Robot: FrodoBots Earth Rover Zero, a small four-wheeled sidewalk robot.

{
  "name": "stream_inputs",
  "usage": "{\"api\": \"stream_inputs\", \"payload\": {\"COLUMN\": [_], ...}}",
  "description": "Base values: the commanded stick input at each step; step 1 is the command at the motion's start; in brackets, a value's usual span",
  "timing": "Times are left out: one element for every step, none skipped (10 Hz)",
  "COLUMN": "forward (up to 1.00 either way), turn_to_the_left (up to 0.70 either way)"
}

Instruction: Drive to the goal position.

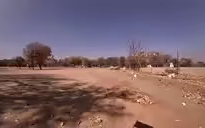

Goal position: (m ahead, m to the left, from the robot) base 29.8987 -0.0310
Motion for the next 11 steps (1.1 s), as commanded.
{"api": "stream_inputs", "payload": {"forward": [0.5,0.5,0.5,0.5,0.5,0.5,0.5,0.5,0.5,0.5,0.5], "turn_to_the_left": [0.46,0.5,0.16,0.0,0.0,0.0,0.0,0.0,0.0,0.0,0.0]}}
